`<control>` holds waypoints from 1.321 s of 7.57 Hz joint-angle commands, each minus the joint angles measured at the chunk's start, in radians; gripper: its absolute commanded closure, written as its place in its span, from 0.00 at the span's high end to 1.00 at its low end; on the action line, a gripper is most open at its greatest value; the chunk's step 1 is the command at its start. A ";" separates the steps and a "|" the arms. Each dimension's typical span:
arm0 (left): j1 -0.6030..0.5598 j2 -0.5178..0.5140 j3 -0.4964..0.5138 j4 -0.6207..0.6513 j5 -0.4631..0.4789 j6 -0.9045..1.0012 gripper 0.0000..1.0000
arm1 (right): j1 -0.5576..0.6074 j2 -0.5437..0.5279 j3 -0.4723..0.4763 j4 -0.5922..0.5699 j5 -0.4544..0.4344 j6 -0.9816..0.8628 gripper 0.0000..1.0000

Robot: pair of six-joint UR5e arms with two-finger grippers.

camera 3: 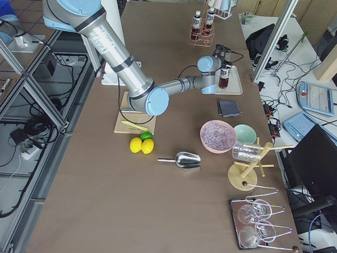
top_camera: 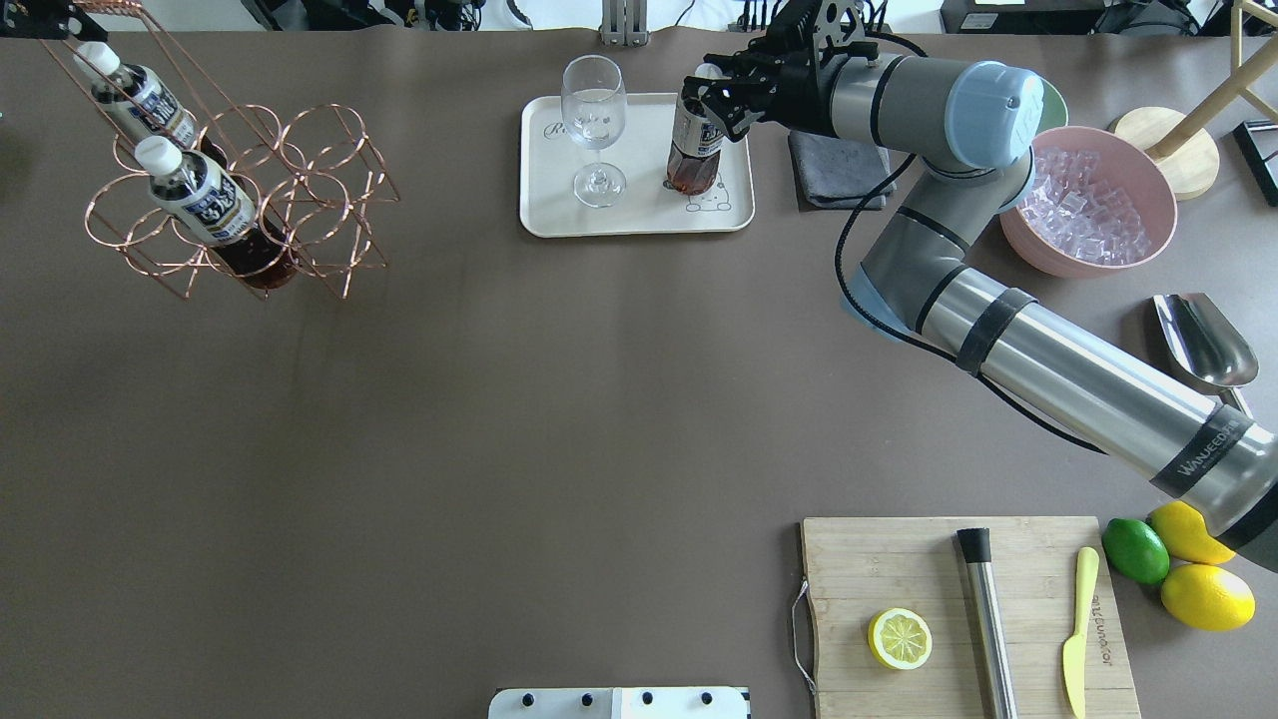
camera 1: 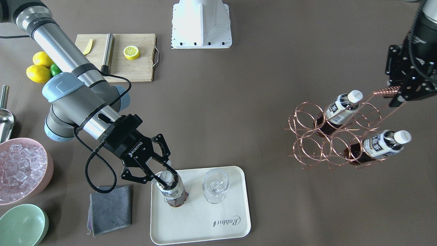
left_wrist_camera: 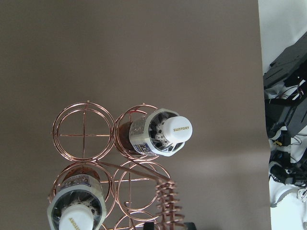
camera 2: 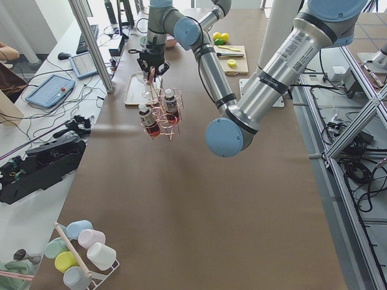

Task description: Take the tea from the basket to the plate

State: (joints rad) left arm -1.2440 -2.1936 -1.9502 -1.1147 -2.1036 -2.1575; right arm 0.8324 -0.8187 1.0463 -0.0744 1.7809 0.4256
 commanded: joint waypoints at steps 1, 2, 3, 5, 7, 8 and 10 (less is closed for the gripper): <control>-0.204 0.023 0.214 -0.107 -0.075 0.166 0.00 | -0.006 -0.004 0.001 0.004 -0.001 0.007 0.00; -0.234 0.023 0.319 -0.194 -0.073 0.172 0.00 | -0.006 -0.005 0.001 0.004 -0.003 0.012 0.57; -0.251 0.023 0.432 -0.303 -0.073 0.171 0.00 | -0.004 -0.005 0.006 0.004 -0.001 0.027 1.00; -0.279 0.022 0.577 -0.445 -0.073 0.176 0.00 | -0.004 -0.005 0.008 0.004 -0.003 0.044 1.00; -0.284 0.023 0.670 -0.537 -0.066 0.214 0.00 | 0.010 -0.007 0.008 0.001 0.015 0.044 1.00; -0.282 0.023 0.712 -0.574 -0.064 0.223 0.00 | 0.040 -0.008 0.009 -0.025 0.088 0.044 1.00; -0.279 0.023 0.773 -0.649 -0.062 0.237 0.00 | 0.108 -0.084 0.160 -0.222 0.268 0.038 1.00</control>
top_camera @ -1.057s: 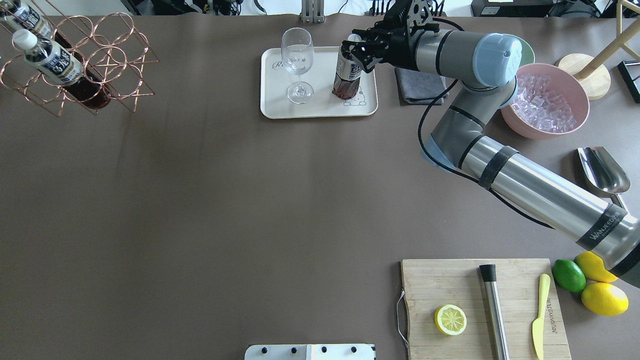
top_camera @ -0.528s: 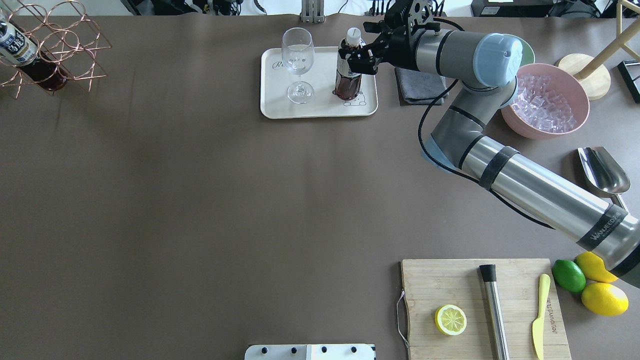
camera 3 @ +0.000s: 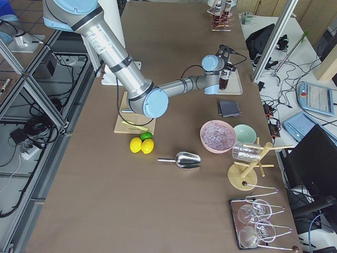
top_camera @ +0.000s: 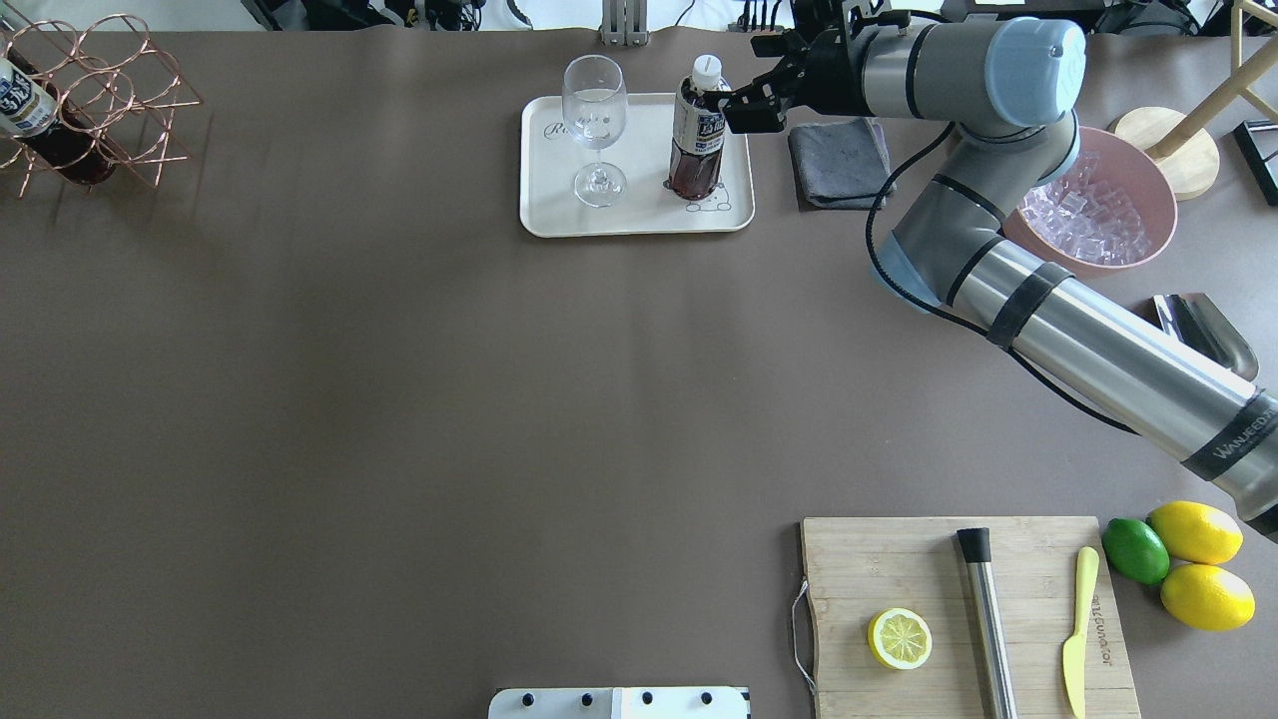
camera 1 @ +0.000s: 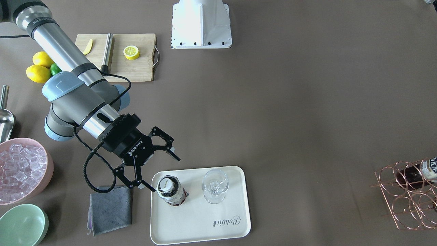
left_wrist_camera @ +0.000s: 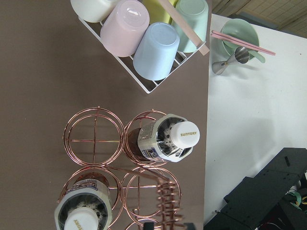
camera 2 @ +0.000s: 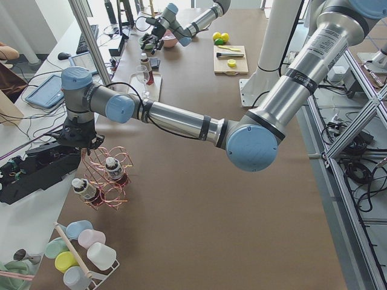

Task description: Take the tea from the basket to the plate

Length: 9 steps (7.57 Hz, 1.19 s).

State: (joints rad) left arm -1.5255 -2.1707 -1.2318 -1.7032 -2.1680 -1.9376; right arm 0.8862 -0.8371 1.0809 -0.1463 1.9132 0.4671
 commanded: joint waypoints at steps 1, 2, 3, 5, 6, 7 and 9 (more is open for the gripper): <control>0.001 0.000 0.063 -0.065 0.002 0.019 0.00 | 0.086 -0.100 0.182 -0.245 0.192 -0.010 1.00; 0.002 0.000 0.075 -0.091 0.029 0.025 0.00 | 0.129 -0.108 0.200 -0.331 0.266 -0.010 1.00; 0.004 0.000 0.078 -0.095 0.039 0.037 0.00 | 0.167 -0.131 0.221 -0.425 0.312 -0.045 1.00; 0.019 0.000 0.086 -0.104 0.068 0.039 0.00 | 0.256 -0.201 0.221 -0.553 0.386 -0.372 1.00; 0.024 0.000 0.086 -0.118 0.068 0.039 0.28 | 0.314 -0.241 0.223 -0.646 0.486 -0.384 1.00; 0.030 0.000 0.090 -0.119 0.068 0.063 0.97 | 0.359 -0.287 0.224 -0.683 0.497 -0.383 1.00; 0.030 0.000 0.087 -0.119 0.068 0.066 0.98 | 0.433 -0.464 0.301 -0.767 0.564 -0.378 1.00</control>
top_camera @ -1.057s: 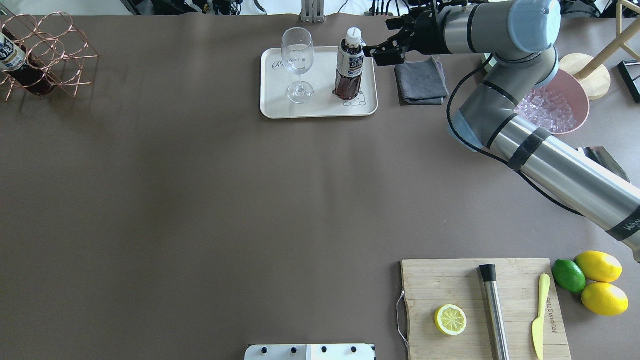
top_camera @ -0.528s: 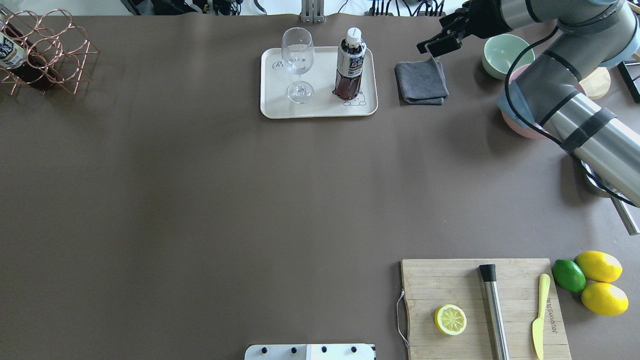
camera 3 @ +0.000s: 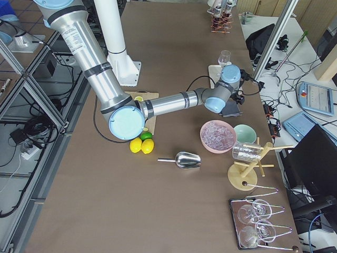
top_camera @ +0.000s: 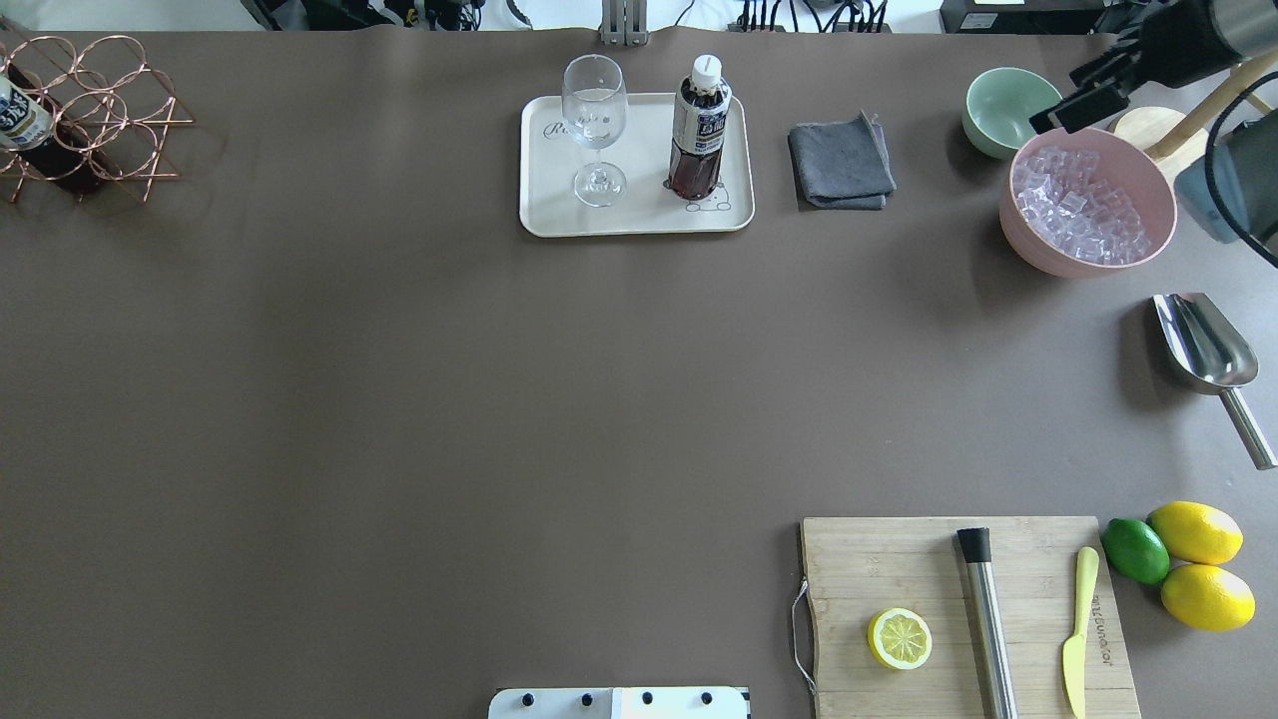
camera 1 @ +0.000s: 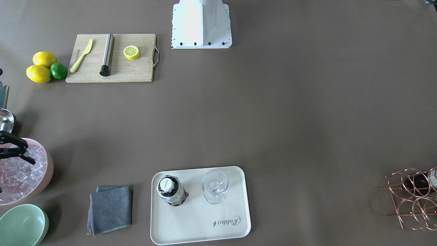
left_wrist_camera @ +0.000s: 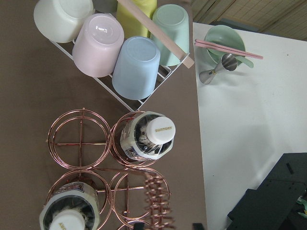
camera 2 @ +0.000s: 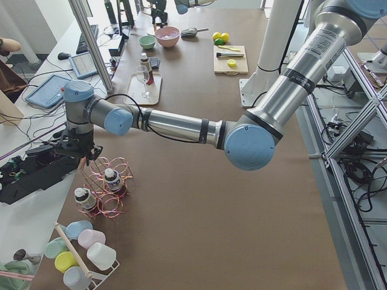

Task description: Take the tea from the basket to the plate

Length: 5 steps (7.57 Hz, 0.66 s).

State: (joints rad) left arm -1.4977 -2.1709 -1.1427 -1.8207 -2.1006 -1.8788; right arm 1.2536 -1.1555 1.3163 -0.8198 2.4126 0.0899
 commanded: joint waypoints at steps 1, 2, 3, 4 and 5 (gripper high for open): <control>-0.001 -0.001 -0.006 -0.002 0.001 0.010 0.98 | 0.066 -0.214 0.152 -0.116 0.066 0.005 1.00; -0.018 -0.001 -0.017 0.004 -0.012 0.029 0.98 | 0.066 -0.236 0.188 -0.137 0.109 0.057 1.00; -0.022 0.002 -0.040 0.011 -0.012 0.039 0.98 | 0.069 -0.269 0.227 -0.139 0.152 0.177 1.00; -0.041 0.026 -0.089 0.018 -0.033 0.043 0.98 | 0.069 -0.329 0.291 -0.157 0.177 0.218 1.00; -0.061 0.099 -0.183 0.021 -0.117 0.116 0.98 | 0.073 -0.407 0.355 -0.191 0.175 0.232 1.00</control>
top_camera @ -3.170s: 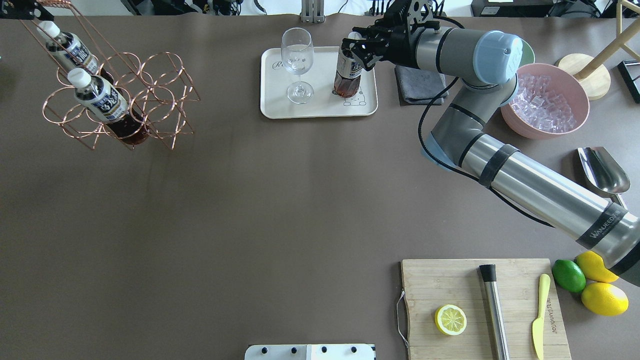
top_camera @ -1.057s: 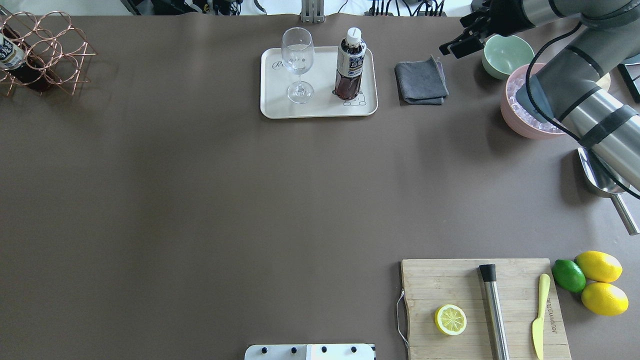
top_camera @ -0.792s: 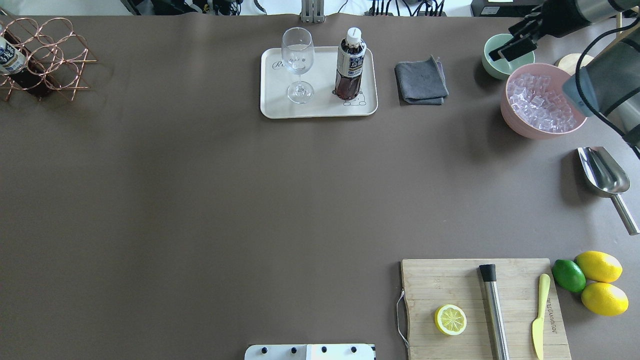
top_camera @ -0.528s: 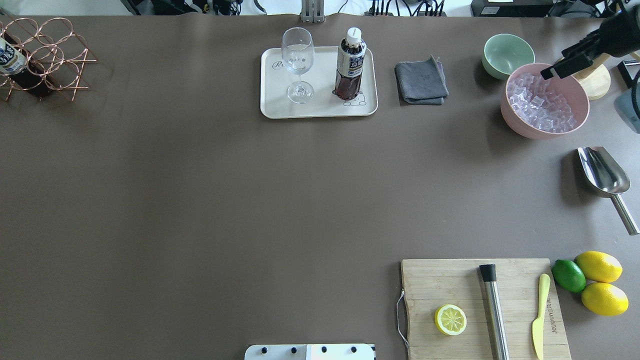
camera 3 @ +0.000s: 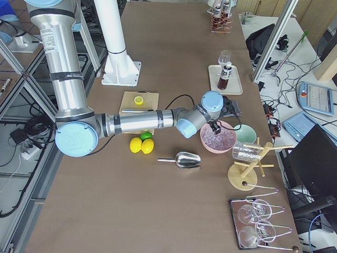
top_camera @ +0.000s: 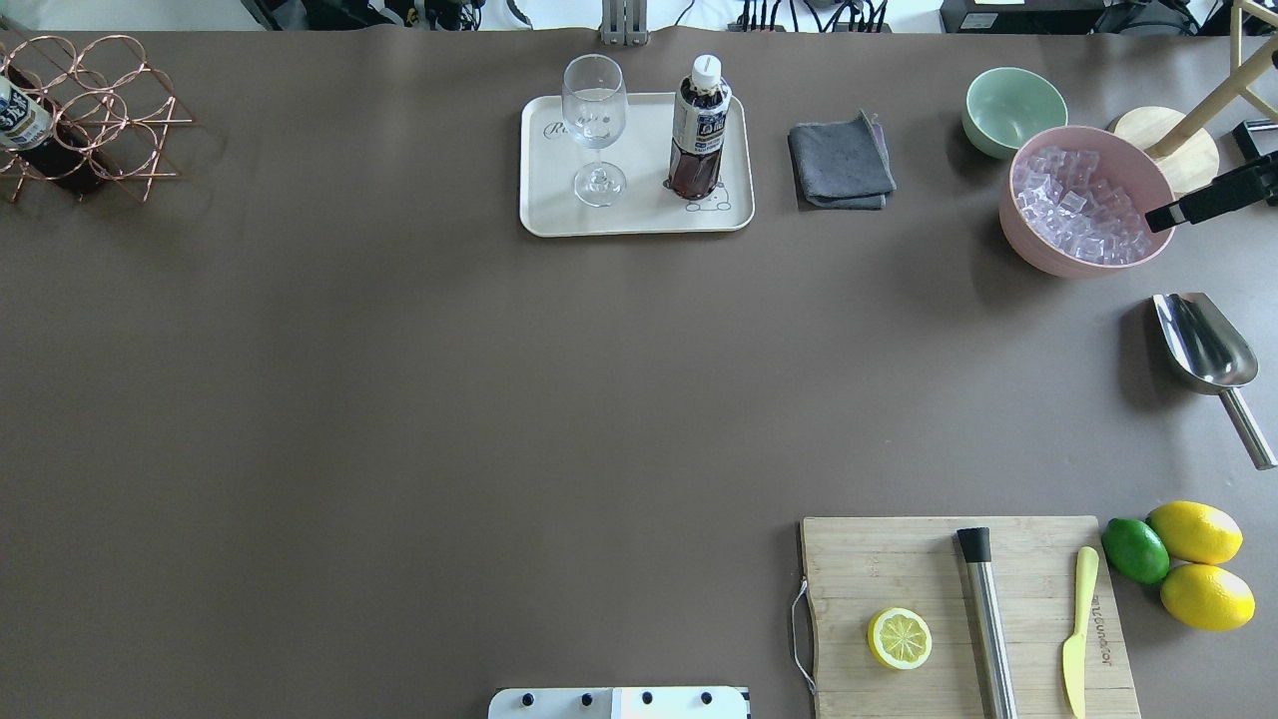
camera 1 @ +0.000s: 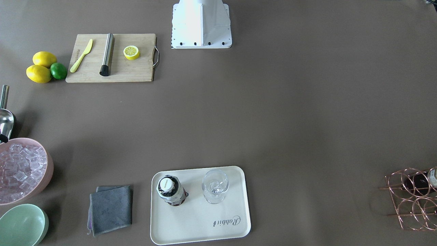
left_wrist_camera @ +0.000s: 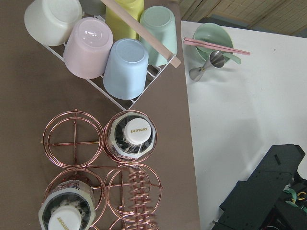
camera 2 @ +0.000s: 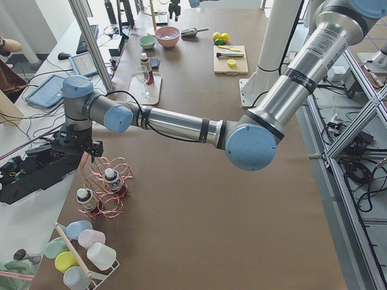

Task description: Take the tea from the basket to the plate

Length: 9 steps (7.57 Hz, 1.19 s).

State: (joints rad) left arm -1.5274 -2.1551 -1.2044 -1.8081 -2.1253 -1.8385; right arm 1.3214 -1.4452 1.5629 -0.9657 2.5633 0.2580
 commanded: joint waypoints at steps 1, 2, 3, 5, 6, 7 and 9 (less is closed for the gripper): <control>-0.060 0.156 -0.198 0.009 -0.158 0.166 0.98 | 0.021 -0.192 0.150 -0.094 0.023 0.070 1.00; -0.071 0.216 -0.266 0.009 -0.171 0.230 0.98 | 0.045 -0.248 0.172 -0.155 0.025 0.069 1.00; -0.079 0.301 -0.330 0.007 -0.212 0.368 0.98 | 0.073 -0.274 0.154 -0.218 0.026 0.067 1.00; -0.103 0.559 -0.504 0.000 -0.242 0.752 0.98 | 0.130 -0.273 0.138 -0.353 -0.044 0.052 1.00; -0.106 0.601 -0.529 0.003 -0.242 0.868 0.98 | 0.148 -0.276 0.137 -0.391 -0.126 0.047 1.00; -0.105 0.622 -0.532 0.001 -0.231 0.965 0.98 | 0.174 -0.276 0.126 -0.424 -0.156 0.046 1.00; -0.099 0.661 -0.526 0.010 -0.249 1.190 0.98 | 0.183 -0.305 0.124 -0.462 -0.231 0.032 1.00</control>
State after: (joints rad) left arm -1.6280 -1.5357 -1.7281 -1.8036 -2.3595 -0.8487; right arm 1.4915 -1.7270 1.6912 -1.3901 2.3989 0.3033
